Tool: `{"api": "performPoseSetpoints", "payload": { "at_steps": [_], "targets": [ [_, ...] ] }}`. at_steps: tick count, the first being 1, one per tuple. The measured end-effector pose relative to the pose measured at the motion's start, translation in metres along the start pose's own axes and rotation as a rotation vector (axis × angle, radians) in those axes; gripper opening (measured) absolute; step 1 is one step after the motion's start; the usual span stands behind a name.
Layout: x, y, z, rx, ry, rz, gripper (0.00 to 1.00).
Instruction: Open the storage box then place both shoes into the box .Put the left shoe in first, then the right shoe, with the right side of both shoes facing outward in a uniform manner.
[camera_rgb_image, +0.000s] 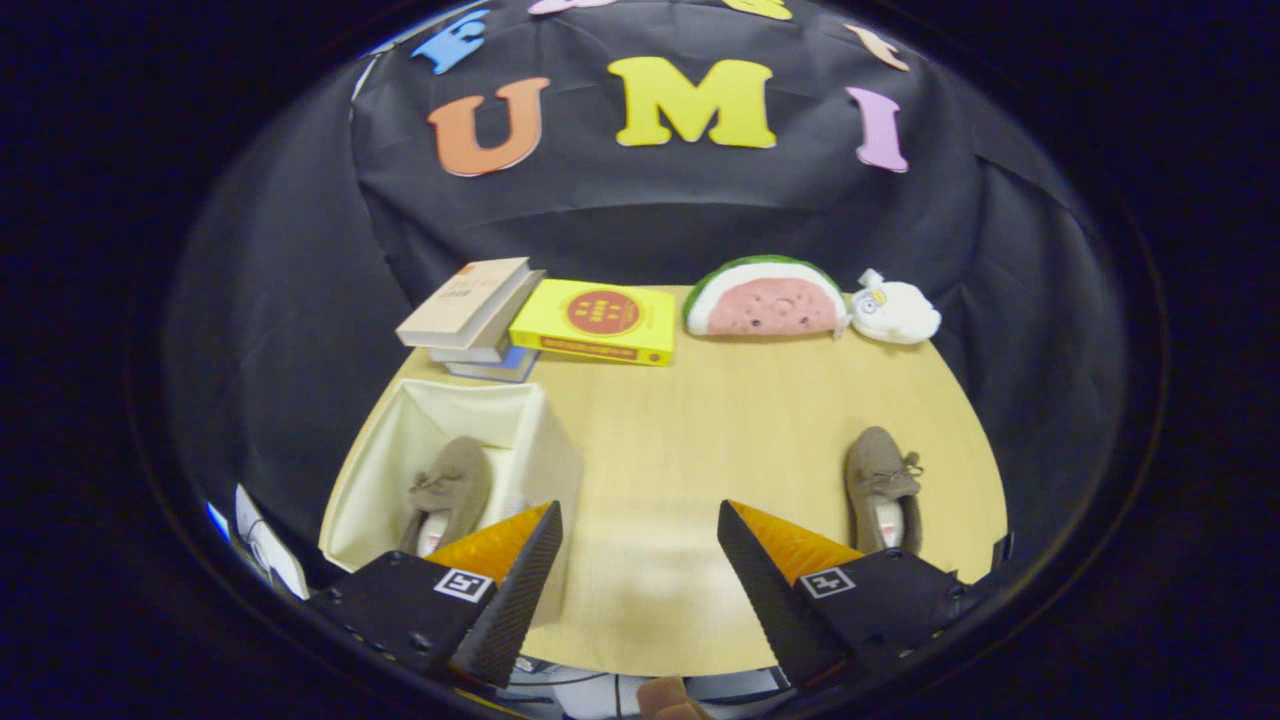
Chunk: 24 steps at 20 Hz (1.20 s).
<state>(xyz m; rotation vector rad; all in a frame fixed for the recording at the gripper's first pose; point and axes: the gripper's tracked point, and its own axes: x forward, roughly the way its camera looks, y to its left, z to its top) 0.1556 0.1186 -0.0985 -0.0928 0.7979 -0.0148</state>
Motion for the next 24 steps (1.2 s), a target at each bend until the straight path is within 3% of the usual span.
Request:
{"api": "performPoseSetpoints", "payload": {
  "at_steps": [4, 8, 13, 18, 21, 23, 24],
  "targets": [
    [0.023, -0.086, -0.007, 0.047, 0.029, -0.108, 0.96],
    [0.049, -0.164, -0.026, 0.008, 0.09, -0.242, 0.97],
    [0.073, -0.24, -0.052, 0.016, 0.156, -0.357, 0.96],
    [0.091, -0.298, -0.062, -0.064, 0.192, -0.497, 0.95],
    [0.105, -0.306, -0.072, -0.08, 0.215, -0.51, 0.87],
    [0.118, -0.305, -0.079, -0.056, 0.252, -0.476, 0.83],
    [0.122, -0.304, -0.085, -0.047, 0.279, -0.459, 0.73]
  ]
}}
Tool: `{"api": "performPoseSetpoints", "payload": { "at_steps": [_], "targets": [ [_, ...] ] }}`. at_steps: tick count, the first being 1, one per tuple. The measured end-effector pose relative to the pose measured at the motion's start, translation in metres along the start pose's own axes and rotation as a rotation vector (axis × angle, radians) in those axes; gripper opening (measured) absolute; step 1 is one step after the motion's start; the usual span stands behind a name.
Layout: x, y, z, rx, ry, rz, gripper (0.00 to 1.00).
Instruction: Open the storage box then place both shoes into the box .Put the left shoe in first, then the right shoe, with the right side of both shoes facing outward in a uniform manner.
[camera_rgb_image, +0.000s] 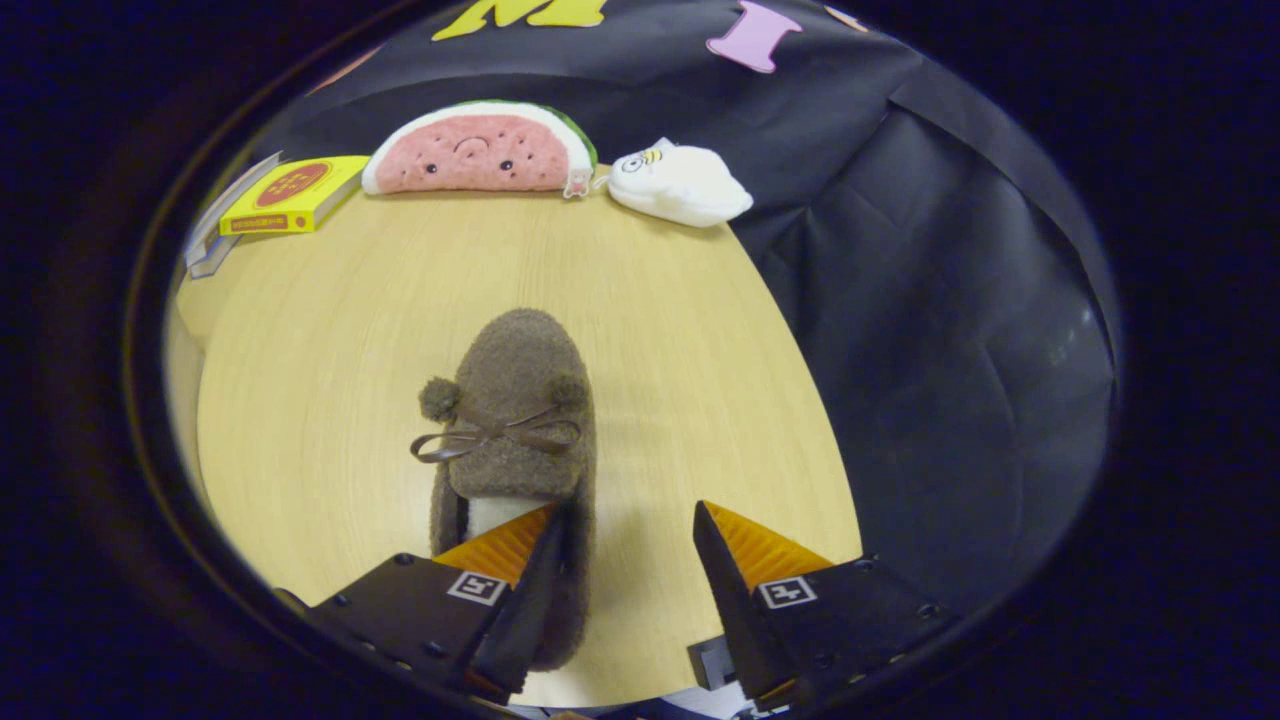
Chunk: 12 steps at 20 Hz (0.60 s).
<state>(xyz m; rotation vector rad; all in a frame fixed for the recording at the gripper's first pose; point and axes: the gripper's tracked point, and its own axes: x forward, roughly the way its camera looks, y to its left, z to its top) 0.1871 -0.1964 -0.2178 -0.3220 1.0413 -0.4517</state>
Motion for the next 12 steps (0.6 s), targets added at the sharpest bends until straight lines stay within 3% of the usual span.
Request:
{"api": "performPoseSetpoints", "payload": {
  "at_steps": [3, 5, 7, 8, 10, 12],
  "targets": [
    [0.005, 0.011, -0.002, -0.004, 0.01, 0.048, 0.45],
    [0.001, 0.021, -0.003, -0.011, 0.012, 0.092, 0.38],
    [0.006, 0.021, -0.003, 0.006, 0.008, 0.086, 0.06],
    [0.007, 0.022, -0.005, 0.002, 0.007, 0.08, 0.09],
    [0.006, 0.022, -0.003, 0.029, 0.002, 0.084, 0.01],
    [0.001, 0.022, -0.004, 0.062, 0.004, 0.114, 0.01]
  ]
}}
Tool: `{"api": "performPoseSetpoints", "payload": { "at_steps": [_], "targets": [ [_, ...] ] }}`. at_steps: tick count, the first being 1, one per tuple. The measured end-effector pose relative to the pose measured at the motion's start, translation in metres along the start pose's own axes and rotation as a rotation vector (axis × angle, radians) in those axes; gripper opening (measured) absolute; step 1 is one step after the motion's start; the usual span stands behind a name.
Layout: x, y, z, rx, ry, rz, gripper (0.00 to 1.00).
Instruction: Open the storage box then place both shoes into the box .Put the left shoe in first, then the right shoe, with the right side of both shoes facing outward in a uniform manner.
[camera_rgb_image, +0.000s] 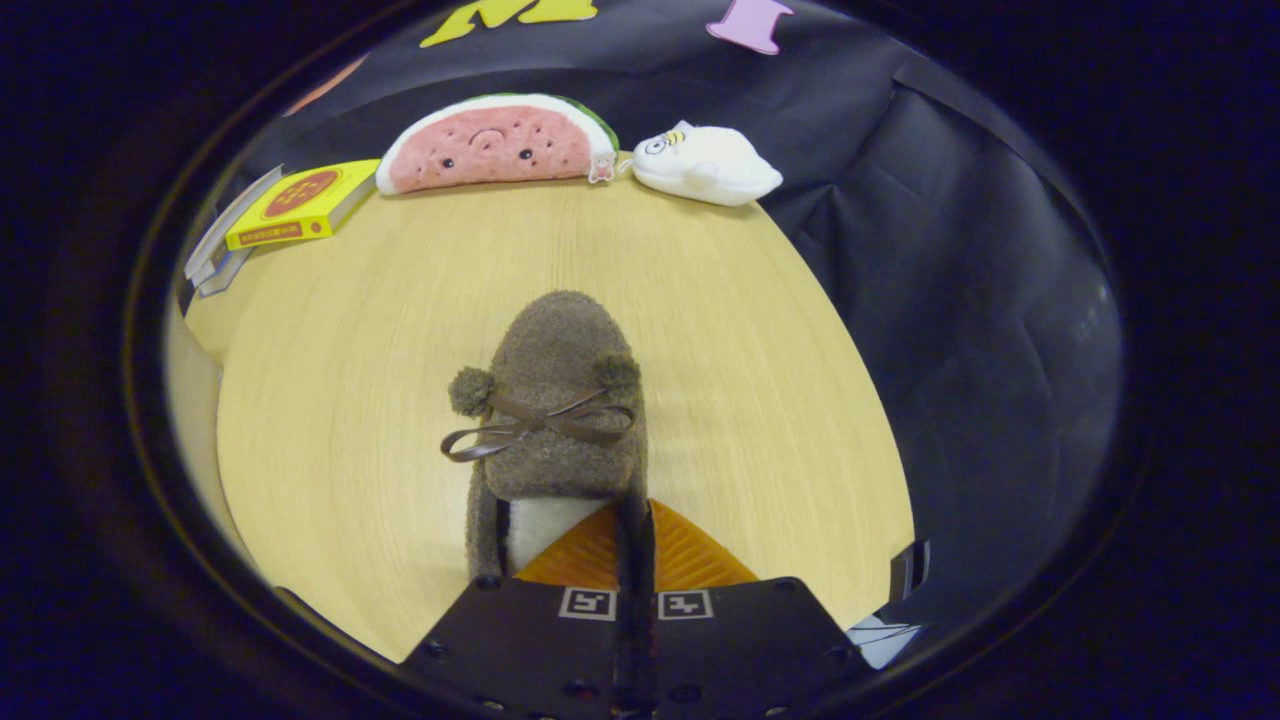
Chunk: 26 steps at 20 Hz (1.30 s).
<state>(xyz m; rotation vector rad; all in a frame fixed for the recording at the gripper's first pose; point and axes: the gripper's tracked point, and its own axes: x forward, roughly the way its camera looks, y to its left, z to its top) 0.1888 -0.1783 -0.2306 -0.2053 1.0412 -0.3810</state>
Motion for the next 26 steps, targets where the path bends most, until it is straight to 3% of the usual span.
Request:
{"api": "performPoseSetpoints", "payload": {
  "at_steps": [4, 11, 16, 26],
  "targets": [
    [-0.027, 0.011, 0.002, 0.135, 0.023, 0.128, 0.0],
    [-0.119, 0.046, 0.016, 0.154, -0.037, 0.283, 0.01],
    [-0.193, 0.103, 0.022, 0.193, -0.06, 0.462, 0.0],
    [-0.297, 0.252, 0.017, 0.088, -0.16, 0.595, 0.0]
  ]
}}
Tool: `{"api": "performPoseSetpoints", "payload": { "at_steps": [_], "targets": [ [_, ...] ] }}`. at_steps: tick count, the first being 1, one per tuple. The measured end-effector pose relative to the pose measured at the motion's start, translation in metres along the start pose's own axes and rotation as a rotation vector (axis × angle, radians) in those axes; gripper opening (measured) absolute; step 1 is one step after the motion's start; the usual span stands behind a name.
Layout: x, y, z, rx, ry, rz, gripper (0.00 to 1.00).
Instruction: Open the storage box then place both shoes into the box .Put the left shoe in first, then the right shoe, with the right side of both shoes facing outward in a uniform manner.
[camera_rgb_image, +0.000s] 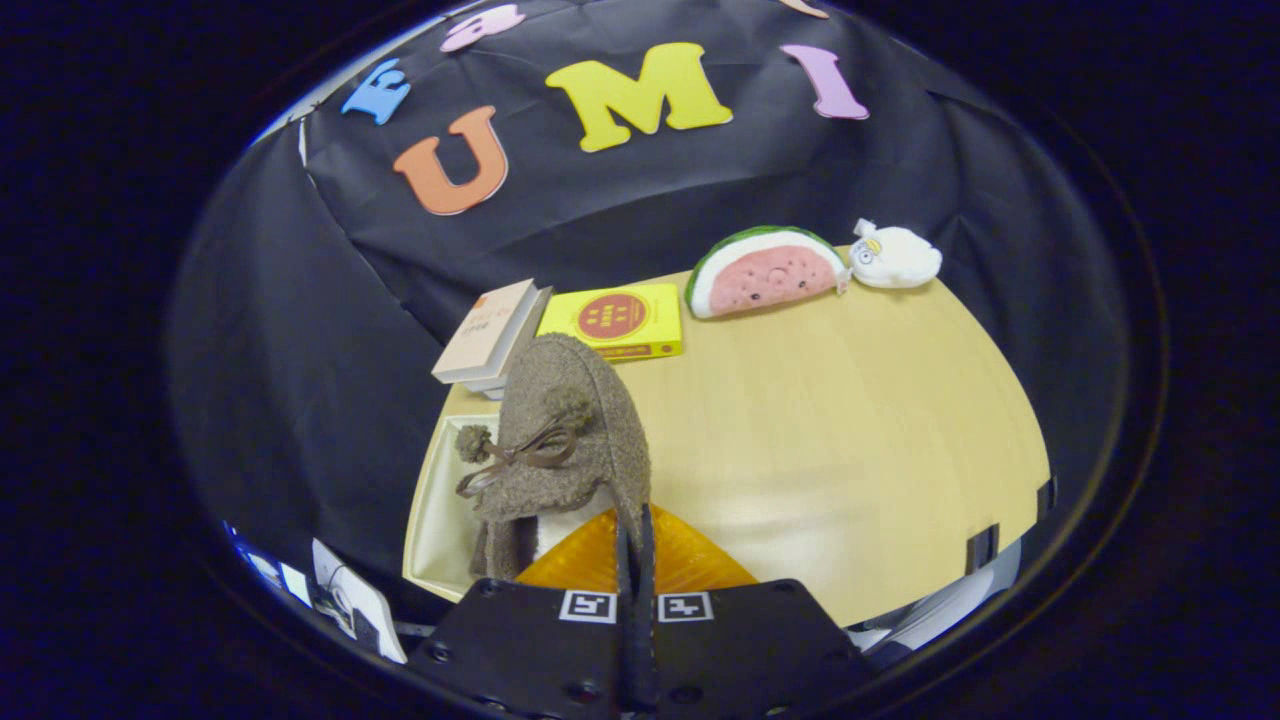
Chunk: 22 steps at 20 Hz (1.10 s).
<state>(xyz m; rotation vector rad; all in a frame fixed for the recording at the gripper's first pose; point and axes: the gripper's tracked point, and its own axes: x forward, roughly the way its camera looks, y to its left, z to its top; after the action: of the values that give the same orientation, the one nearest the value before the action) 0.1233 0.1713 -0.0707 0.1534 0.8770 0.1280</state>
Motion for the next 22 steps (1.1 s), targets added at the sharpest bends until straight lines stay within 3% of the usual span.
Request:
{"api": "performPoseSetpoints", "payload": {
  "at_steps": [3, 6, 11, 16, 22],
  "targets": [
    [0.018, 0.055, -0.015, 0.001, 0.002, 0.059, 0.01],
    [0.041, 0.081, -0.02, 0.004, -0.037, 0.042, 0.01],
    [0.077, 0.086, -0.029, 0.016, -0.122, -0.066, 0.01],
    [0.092, 0.08, -0.048, 0.035, -0.205, -0.119, 0.02],
    [0.099, 0.08, -0.062, -0.035, -0.261, -0.156, 0.04]
  ]
}}
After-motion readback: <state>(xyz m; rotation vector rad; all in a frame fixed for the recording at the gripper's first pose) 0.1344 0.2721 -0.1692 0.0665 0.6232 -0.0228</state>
